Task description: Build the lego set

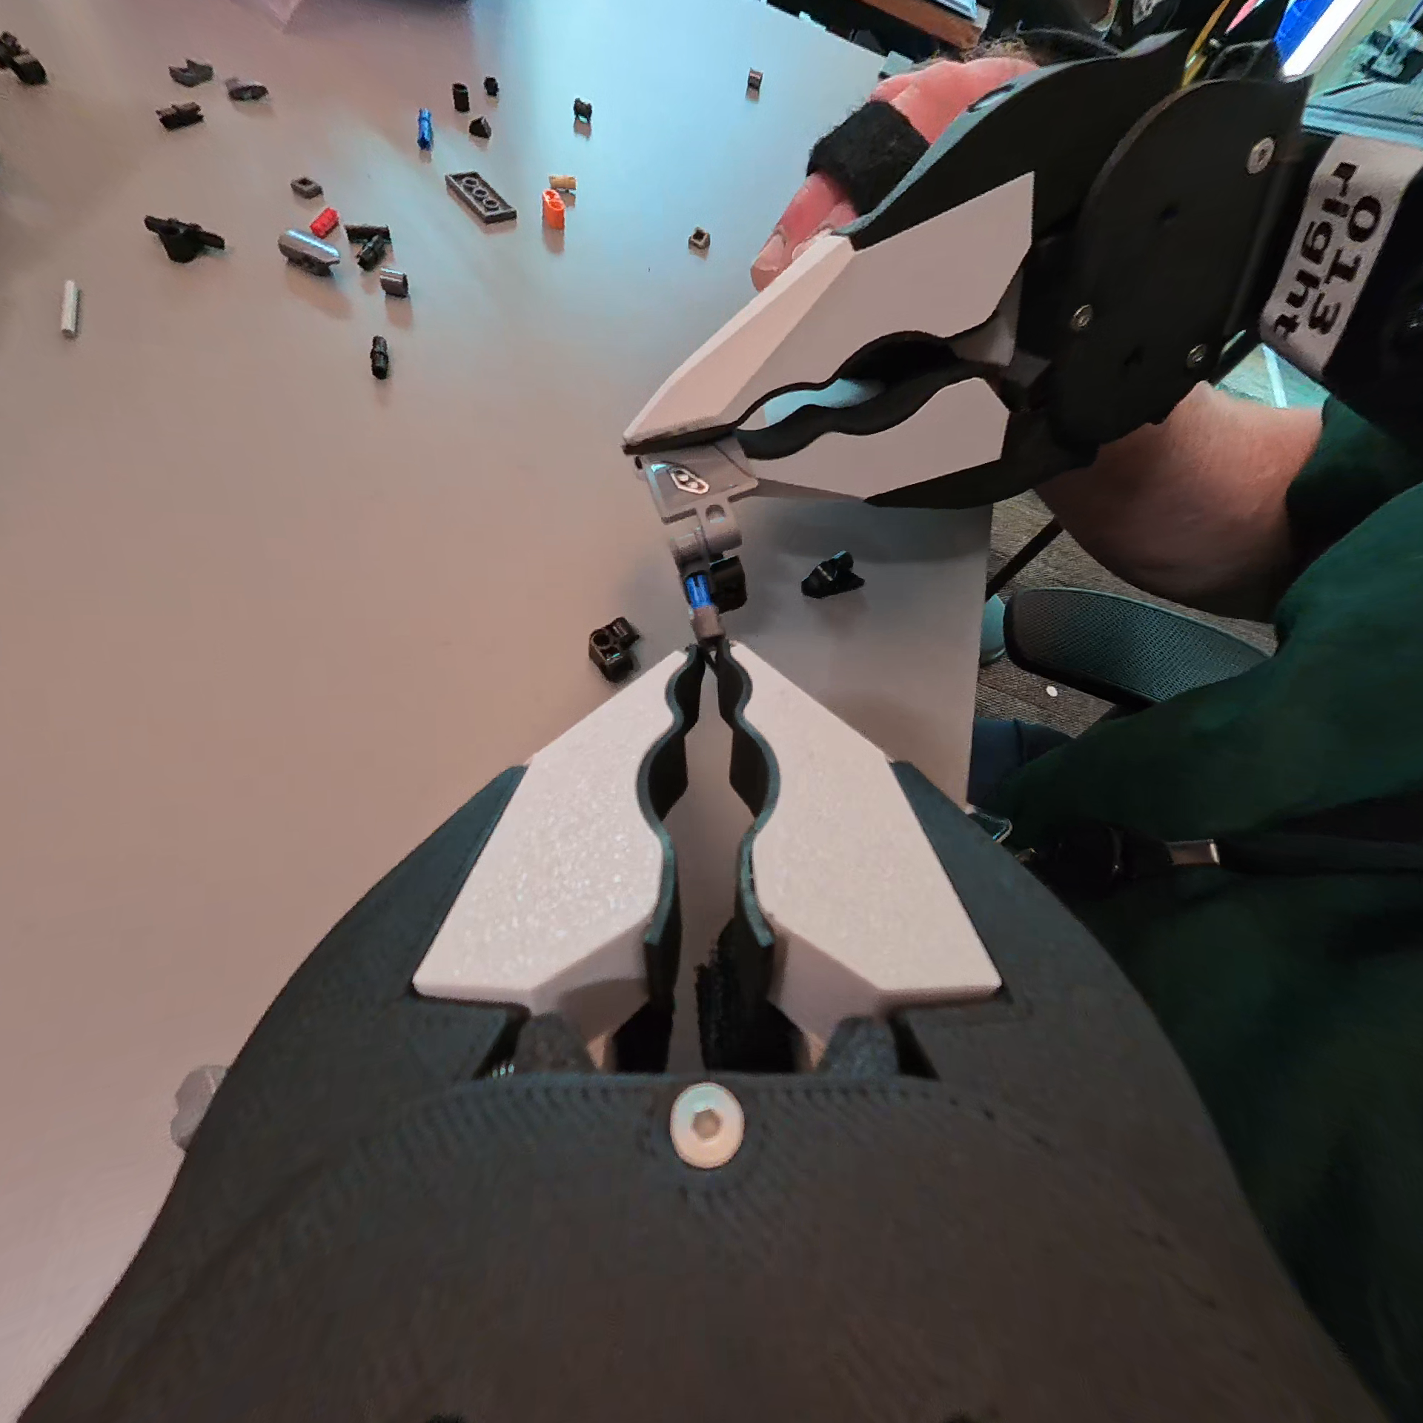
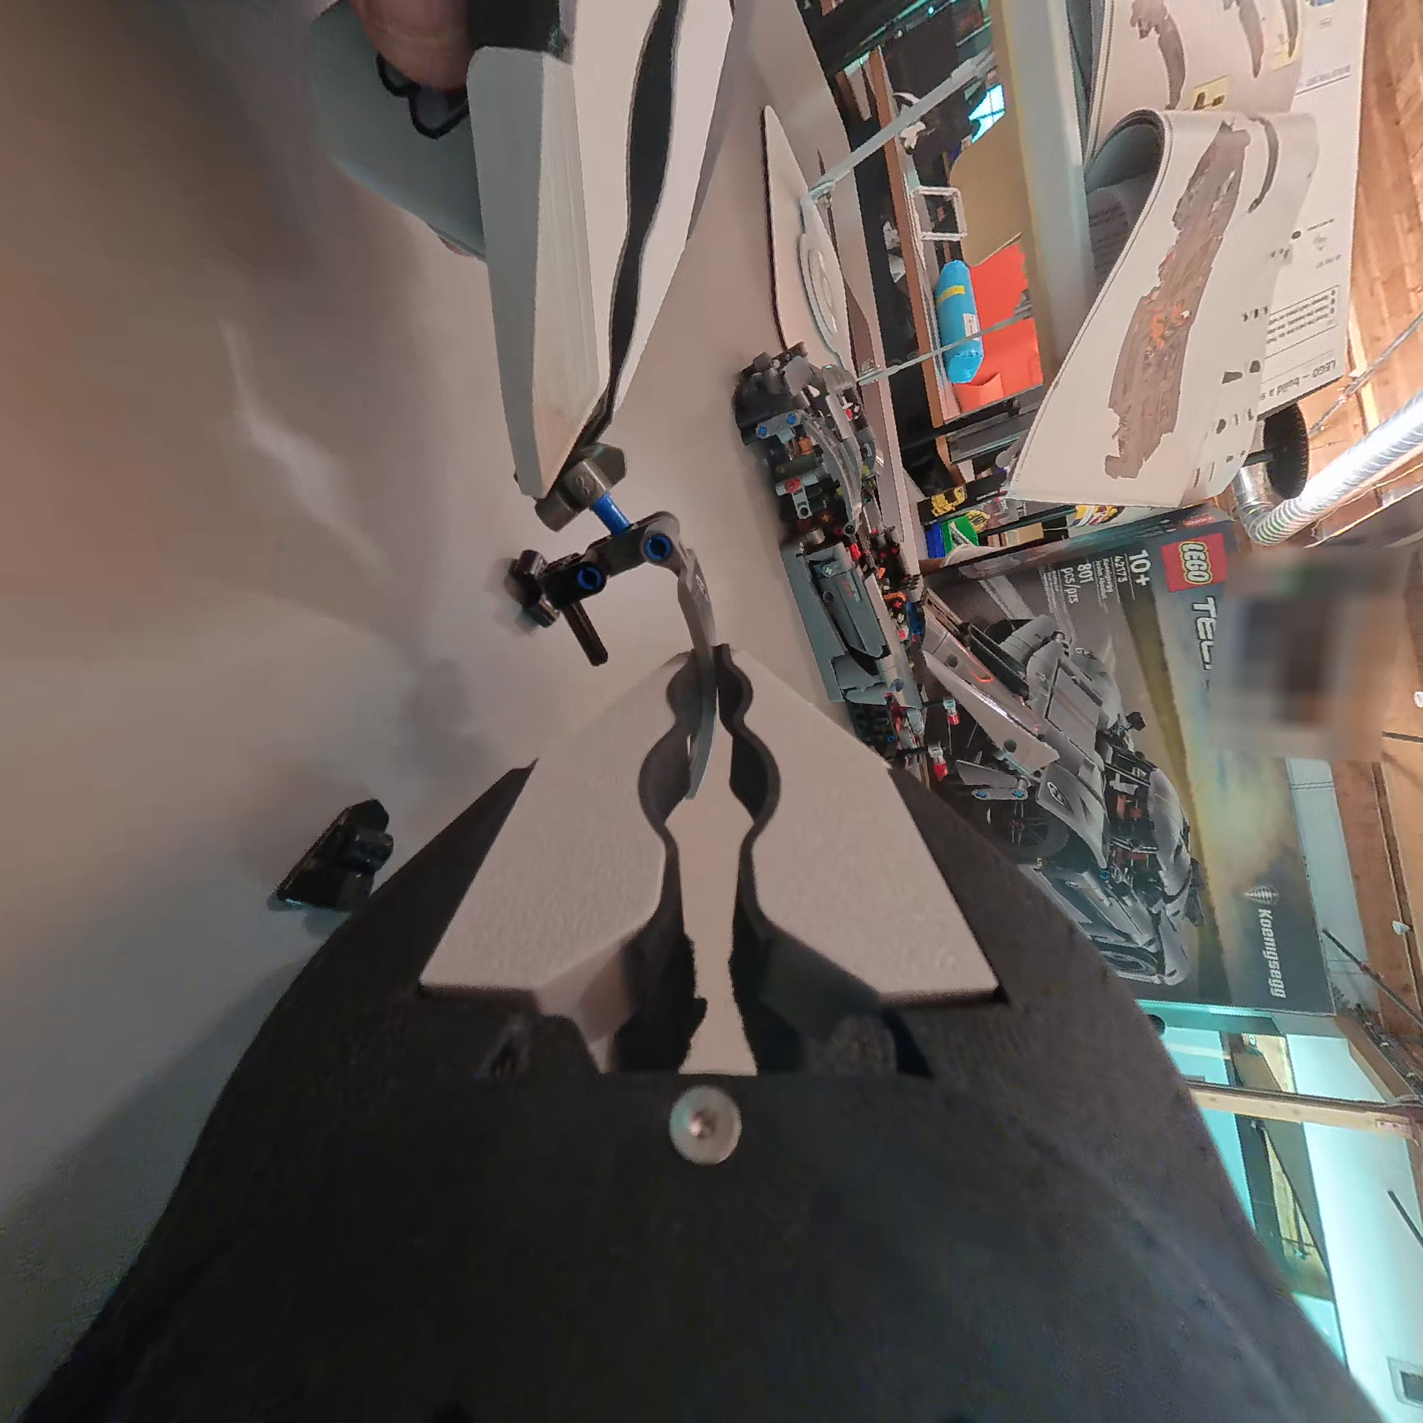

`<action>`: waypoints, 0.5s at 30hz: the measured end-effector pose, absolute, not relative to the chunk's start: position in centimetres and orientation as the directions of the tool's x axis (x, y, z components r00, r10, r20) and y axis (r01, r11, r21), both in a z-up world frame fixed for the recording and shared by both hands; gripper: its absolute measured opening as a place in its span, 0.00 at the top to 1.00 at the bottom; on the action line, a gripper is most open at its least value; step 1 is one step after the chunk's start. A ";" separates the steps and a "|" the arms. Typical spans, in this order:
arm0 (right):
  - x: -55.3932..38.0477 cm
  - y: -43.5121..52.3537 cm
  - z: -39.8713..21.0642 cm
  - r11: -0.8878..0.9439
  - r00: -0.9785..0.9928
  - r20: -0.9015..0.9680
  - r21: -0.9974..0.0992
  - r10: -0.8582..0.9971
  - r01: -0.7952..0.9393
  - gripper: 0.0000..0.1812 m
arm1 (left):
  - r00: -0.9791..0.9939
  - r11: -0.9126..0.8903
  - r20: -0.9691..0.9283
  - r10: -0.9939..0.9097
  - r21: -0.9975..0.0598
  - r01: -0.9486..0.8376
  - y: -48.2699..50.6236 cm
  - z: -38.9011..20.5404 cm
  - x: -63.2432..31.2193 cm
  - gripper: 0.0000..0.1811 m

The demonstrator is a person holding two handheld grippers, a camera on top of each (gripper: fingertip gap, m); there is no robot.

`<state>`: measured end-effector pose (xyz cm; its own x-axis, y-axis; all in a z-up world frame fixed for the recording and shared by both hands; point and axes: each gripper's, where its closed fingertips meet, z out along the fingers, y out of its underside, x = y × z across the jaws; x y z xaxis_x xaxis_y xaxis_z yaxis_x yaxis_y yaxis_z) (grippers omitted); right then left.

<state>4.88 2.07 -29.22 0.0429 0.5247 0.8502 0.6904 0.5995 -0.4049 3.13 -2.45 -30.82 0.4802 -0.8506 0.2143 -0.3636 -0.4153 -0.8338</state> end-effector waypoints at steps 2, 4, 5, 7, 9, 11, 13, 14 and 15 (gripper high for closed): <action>4.9 2.1 -29.4 0.601 0.034 0.853 -0.395 0.521 0.695 0.99 | 0.464 -0.419 0.224 -0.857 -0.828 -0.374 -2.7 -30.9 3.2 0.99; 4.8 2.0 -29.6 0.605 0.028 0.855 -0.388 0.517 0.695 0.99 | 0.469 -0.420 0.215 -0.857 -0.819 -0.392 -2.7 -31.2 3.3 0.99; 4.8 2.0 -29.6 0.606 0.025 0.857 -0.384 0.515 0.697 0.99 | 0.471 -0.422 0.215 -0.856 -0.818 -0.392 -2.7 -31.3 3.3 0.99; 4.8 2.0 -29.6 0.609 0.028 0.858 -0.386 0.513 0.692 0.99 | 0.472 -0.433 0.230 -0.851 -0.817 -0.381 -2.7 -31.2 3.2 0.99; 4.8 1.9 -29.6 0.614 0.024 0.860 -0.382 0.509 0.691 0.99 | 0.474 -0.440 0.237 -0.848 -0.814 -0.380 -2.6 -31.3 3.2 0.99; 4.8 2.0 -29.8 0.613 0.014 0.863 -0.369 0.504 0.699 0.99 | 0.478 -0.443 0.232 -0.847 -0.804 -0.396 -2.7 -31.6 3.2 0.99; 4.8 1.9 -29.9 0.618 0.003 0.868 -0.356 0.496 0.701 0.99 | 0.481 -0.447 0.229 -0.847 -0.795 -0.410 -2.7 -31.8 3.2 0.99; 4.8 1.9 -30.0 0.619 0.000 0.869 -0.352 0.495 0.702 0.99 | 0.482 -0.450 0.231 -0.845 -0.794 -0.409 -2.7 -31.9 3.2 0.99; 4.8 1.9 -30.1 0.620 -0.003 0.870 -0.348 0.493 0.703 0.99 | 0.482 -0.454 0.235 -0.844 -0.792 -0.408 -2.8 -31.9 3.1 0.99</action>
